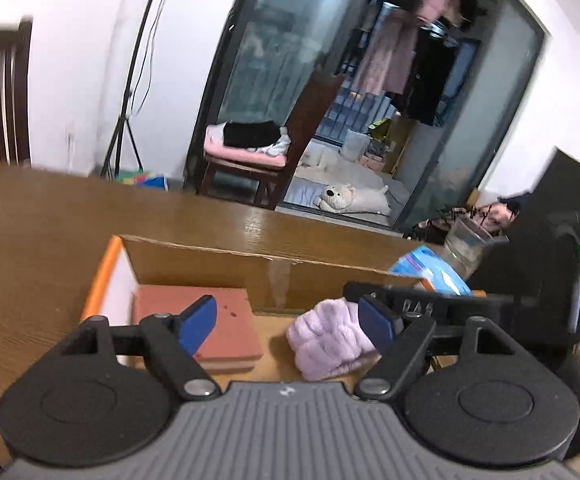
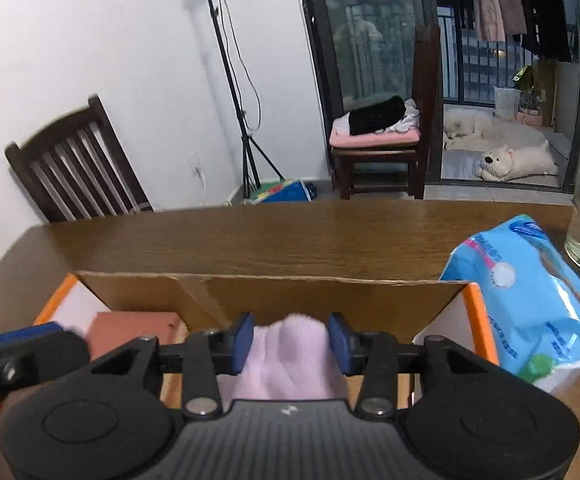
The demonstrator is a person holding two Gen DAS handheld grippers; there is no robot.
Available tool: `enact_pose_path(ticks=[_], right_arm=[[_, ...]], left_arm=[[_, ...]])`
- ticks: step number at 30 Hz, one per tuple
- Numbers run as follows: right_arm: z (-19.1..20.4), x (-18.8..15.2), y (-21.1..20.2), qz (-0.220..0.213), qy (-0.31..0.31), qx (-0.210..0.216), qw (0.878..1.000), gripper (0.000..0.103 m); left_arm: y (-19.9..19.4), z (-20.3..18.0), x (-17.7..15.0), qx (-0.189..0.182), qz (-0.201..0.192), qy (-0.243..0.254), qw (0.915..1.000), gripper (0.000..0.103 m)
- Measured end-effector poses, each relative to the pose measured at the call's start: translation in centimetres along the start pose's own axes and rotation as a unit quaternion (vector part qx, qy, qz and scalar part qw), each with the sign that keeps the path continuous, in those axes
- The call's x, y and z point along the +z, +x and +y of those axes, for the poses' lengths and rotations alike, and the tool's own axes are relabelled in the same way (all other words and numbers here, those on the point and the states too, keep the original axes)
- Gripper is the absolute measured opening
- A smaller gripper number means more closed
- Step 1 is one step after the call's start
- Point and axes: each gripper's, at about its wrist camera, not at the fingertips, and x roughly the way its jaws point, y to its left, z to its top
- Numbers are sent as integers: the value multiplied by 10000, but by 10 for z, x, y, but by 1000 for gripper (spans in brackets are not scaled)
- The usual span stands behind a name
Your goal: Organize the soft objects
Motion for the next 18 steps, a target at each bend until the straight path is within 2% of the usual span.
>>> enact_pose_path(ticks=[2, 6, 9, 11, 13, 16, 18], right_arm=[[0, -4, -22, -6, 3, 173, 9999, 42], [8, -17, -86, -171, -274, 495, 9983, 51], [13, -39, -133, -251, -445, 835, 9952, 55], [16, -65, -163, -301, -607, 993, 9927, 56], [15, -93, -188, -341, -680, 1094, 9911, 56], [11, -136, -213, -305, -642, 1207, 9901, 57], [6, -166, -223, -299, -556, 1113, 9918, 57]], left_arm=[[-29, -12, -5, 58, -124, 256, 9996, 80], [-99, -36, -29, 189, -531, 775, 9954, 85], [-145, -53, -63, 317, -785, 1203, 9891, 87], [-170, -62, -91, 387, -901, 1374, 9856, 88], [-188, -68, -116, 432, -917, 1382, 9852, 88], [-215, -72, -153, 303, -900, 1154, 9888, 89], [-224, -70, -171, 189, -837, 925, 9920, 91]])
